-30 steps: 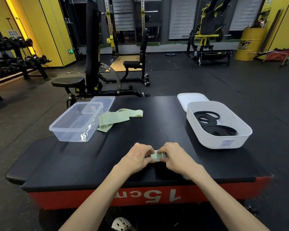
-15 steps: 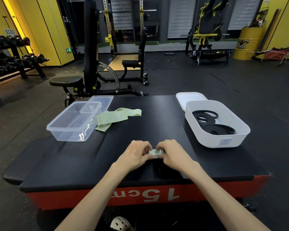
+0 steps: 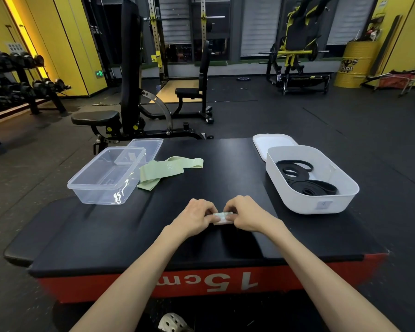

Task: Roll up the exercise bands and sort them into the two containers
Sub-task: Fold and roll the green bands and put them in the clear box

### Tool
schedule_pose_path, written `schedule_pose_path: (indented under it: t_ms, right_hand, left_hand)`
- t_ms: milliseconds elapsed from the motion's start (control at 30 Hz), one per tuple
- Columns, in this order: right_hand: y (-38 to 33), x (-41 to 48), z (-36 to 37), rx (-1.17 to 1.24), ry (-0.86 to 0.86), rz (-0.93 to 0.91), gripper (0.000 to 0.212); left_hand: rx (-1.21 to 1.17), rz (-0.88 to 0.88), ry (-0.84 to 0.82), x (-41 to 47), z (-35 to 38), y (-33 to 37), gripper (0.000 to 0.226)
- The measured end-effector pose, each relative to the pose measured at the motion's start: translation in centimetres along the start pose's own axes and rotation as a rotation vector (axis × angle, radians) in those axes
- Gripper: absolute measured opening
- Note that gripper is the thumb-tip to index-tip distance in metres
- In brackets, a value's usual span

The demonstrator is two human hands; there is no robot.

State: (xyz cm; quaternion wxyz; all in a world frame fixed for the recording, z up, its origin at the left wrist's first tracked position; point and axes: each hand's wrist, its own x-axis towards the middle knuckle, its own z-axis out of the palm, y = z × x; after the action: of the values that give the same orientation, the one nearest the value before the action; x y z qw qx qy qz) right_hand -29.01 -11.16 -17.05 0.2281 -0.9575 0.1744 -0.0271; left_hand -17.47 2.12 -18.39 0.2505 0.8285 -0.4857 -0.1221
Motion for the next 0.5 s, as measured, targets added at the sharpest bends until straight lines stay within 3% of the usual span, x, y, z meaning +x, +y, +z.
schedule_pose_path:
  t_ms: [333,500]
  right_hand:
    - [0.0,0.4,-0.9,0.056,-0.039,-0.011,0.013]
    - [-0.1,-0.1,-0.7,0.055,0.036,-0.072,0.010]
  left_hand:
    - [0.044,-0.027,-0.124,0.6,-0.6,0.1,0.021]
    - [-0.030,0.007,-0.232,0.9,-1.4,0.9,0.032]
